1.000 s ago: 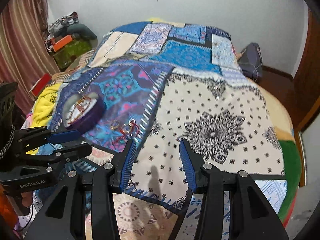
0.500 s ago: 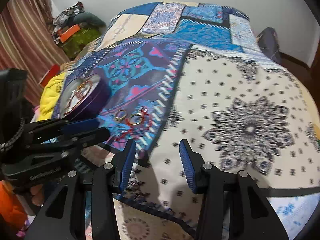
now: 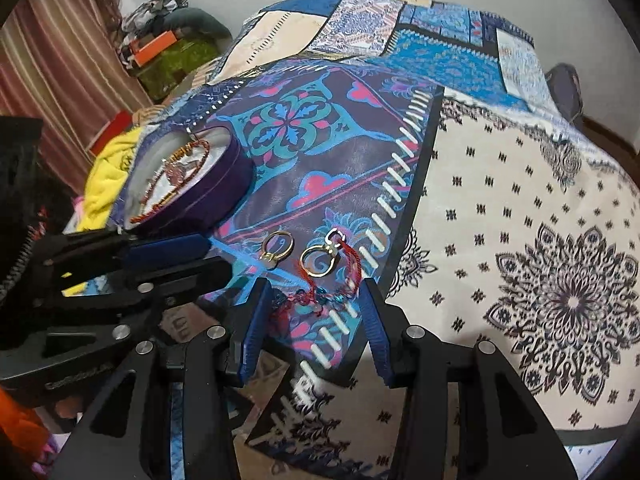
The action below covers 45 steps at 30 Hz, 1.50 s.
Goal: Organize jewelry
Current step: 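Grasp the red beaded earring with the right gripper while the left gripper grasps a gold ring, then carry the gold ring and red earring over the heart tin with both grippers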
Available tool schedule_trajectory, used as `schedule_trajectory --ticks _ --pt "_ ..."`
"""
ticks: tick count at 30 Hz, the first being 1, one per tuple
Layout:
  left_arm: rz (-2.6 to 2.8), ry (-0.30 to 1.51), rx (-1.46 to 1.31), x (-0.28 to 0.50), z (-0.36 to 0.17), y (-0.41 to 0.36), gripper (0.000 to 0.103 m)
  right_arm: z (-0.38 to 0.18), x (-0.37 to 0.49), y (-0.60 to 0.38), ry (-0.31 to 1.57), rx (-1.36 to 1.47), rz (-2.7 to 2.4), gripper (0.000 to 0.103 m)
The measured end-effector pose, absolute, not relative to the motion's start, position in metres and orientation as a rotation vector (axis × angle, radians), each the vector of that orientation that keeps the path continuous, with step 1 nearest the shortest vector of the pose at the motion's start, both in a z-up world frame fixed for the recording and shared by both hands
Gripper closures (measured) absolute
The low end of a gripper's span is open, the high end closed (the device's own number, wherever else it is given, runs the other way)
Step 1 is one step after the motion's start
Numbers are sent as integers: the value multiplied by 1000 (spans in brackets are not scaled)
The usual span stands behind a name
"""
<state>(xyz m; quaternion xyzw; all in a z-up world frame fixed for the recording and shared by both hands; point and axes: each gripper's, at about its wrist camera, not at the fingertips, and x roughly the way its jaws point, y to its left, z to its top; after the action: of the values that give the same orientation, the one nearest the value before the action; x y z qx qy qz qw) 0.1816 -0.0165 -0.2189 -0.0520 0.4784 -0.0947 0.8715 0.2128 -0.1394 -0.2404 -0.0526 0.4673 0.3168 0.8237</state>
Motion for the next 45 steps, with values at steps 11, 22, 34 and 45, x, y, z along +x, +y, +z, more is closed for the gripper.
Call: schedule_trajectory --ticks 11,22,34,45 --pt "-237 1005 -88 190 -223 -32 73 -243 215 -153 948 -97 631 88" --pt "-202 990 -18 201 -229 -48 88 -235 214 -163 919 -63 604 89" --pt "-235 967 -27 184 -216 -48 98 -214 211 -169 871 -58 586 89" --pt "-179 841 -50 162 -165 -20 98 -178 205 -156 780 -37 616 89"
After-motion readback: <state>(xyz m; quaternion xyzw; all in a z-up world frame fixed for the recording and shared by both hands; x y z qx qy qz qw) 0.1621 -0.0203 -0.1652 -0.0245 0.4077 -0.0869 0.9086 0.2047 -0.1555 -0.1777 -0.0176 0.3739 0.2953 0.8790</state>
